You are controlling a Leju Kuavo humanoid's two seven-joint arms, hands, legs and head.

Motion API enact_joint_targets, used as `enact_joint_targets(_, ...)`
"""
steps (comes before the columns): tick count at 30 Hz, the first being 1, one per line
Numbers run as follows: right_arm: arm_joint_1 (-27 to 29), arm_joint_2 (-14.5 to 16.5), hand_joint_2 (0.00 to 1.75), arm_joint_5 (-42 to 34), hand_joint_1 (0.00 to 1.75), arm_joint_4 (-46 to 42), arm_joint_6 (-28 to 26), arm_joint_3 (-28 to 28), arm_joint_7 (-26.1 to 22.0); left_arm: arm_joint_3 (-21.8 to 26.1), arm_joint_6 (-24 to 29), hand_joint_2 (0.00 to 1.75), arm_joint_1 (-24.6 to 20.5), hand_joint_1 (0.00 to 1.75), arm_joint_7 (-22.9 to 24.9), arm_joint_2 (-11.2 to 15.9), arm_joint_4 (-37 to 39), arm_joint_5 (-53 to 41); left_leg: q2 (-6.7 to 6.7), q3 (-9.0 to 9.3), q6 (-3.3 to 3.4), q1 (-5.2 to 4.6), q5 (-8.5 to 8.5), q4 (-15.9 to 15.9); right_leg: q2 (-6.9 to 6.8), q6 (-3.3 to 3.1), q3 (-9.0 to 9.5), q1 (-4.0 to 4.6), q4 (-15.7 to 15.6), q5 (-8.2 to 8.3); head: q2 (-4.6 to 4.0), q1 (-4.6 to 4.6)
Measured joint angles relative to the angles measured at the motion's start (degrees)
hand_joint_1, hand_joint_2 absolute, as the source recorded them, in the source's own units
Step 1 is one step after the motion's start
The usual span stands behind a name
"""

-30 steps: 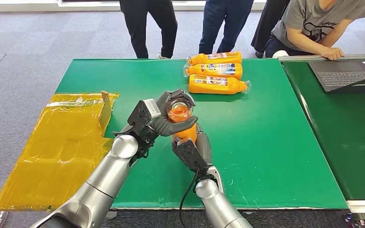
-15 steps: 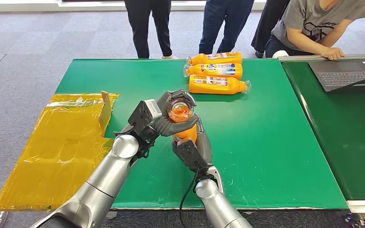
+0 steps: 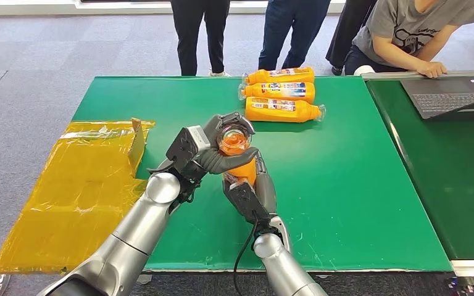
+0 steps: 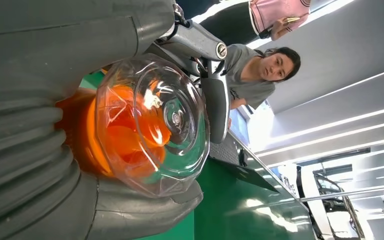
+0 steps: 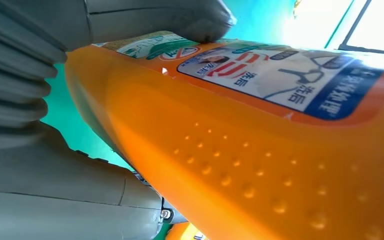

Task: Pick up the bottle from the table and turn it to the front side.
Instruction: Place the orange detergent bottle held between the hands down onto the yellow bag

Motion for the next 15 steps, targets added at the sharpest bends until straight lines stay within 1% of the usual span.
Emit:
enact_joint_targets(2,0.0,0.0,0.0,0.2,0.0,0.0,-0.1,0.0,0.2,-0.2,3.8,1.75,0.0,1.75,0.0,0.0,0.0,-3.0,0.0,0.0,0.0,0.0,0.0,0.0,0.0,0.0,0.0,0.0,0.0,0.0,0.0,0.01)
enact_joint_targets(6,0.2,-0.1,0.0,0.3,0.0,0.0,-0.5,-0.1,0.2,-0.7,13.8,1.75,-0.6,1.75,0.1,0.4,0.9,-11.5,0.06,0.01,0.0,0.0,0.0,0.0,0.03,0.0,-0.02,0.0,0.0,0.01,0.0,0.0)
enact_joint_targets(8,0.3,-0.1,0.0,0.4,0.0,0.0,-0.6,-0.2,0.2,-1.0,16.7,1.75,-1.2,1.75,0.3,0.7,1.8,-14.4,0.04,0.01,-0.01,0.0,0.01,0.0,0.02,0.0,-0.03,0.0,0.0,0.01,0.0,0.0)
enact_joint_targets(10,0.4,-0.2,0.0,0.5,0.0,0.0,-0.7,-0.2,0.2,-1.2,18.0,1.75,-1.8,1.75,0.3,0.9,2.5,-15.9,0.03,0.01,-0.01,0.0,0.02,0.0,0.02,0.0,-0.01,0.0,0.0,0.01,0.0,0.01)
enact_joint_targets(15,0.5,-0.2,0.0,0.5,0.0,0.0,-0.7,-0.5,0.2,-1.5,18.4,1.75,-2.3,1.75,0.4,1.2,3.6,-16.5,0.05,0.01,-0.01,-0.01,0.01,0.0,0.06,0.0,-0.02,-0.01,0.0,0.01,0.0,0.02)
